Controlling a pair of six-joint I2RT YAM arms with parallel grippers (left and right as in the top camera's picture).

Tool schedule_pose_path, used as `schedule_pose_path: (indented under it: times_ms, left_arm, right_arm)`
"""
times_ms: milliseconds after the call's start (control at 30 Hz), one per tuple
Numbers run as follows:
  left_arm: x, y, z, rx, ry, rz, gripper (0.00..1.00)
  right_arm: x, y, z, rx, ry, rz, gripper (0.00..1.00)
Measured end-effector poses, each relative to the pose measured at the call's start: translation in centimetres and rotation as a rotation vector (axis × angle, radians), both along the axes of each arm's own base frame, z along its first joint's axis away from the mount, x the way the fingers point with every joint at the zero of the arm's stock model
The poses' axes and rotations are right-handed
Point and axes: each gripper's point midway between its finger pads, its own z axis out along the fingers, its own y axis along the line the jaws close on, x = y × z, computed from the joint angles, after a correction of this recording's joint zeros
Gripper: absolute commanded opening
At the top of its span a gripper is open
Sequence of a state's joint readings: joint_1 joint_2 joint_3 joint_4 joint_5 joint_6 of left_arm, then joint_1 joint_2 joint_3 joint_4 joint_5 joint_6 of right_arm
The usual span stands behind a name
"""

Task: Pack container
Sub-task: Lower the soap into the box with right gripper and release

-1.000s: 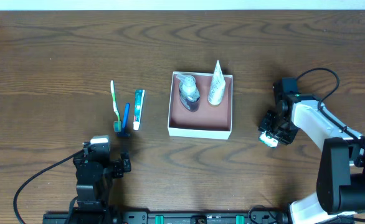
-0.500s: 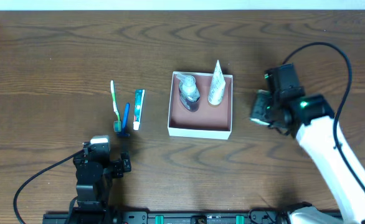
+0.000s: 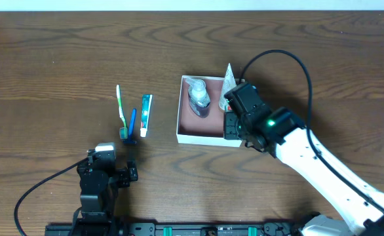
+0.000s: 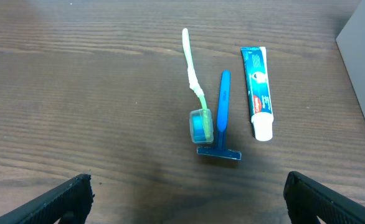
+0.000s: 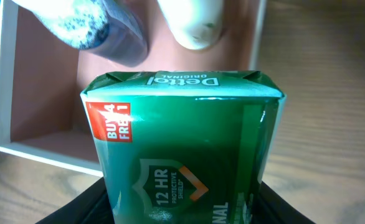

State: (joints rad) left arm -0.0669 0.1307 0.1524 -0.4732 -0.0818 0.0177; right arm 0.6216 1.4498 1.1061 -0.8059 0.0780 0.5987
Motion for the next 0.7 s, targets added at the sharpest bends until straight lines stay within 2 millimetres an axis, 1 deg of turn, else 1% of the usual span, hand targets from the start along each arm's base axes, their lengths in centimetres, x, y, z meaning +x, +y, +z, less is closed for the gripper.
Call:
schedule_pose_path:
  times_ms: [267,567,700]
  left_arm:
    - [0.0,0.0,0.0,0.000,0.000,0.000,0.98]
    - [0.0,0.0,0.0,0.000,0.000,0.000,0.98]
    - [0.0,0.0,0.0,0.000,0.000,0.000,0.98]
  right_arm:
    - [2.0,1.6,-2.0,0.015,-0.013,0.001,0.26]
    - [1.9,1.7,-4.2,-0.014,0.040,0.004,0.27]
    - [1.9,1.7,-5.0,-0.027,0.059,0.004,0.33]
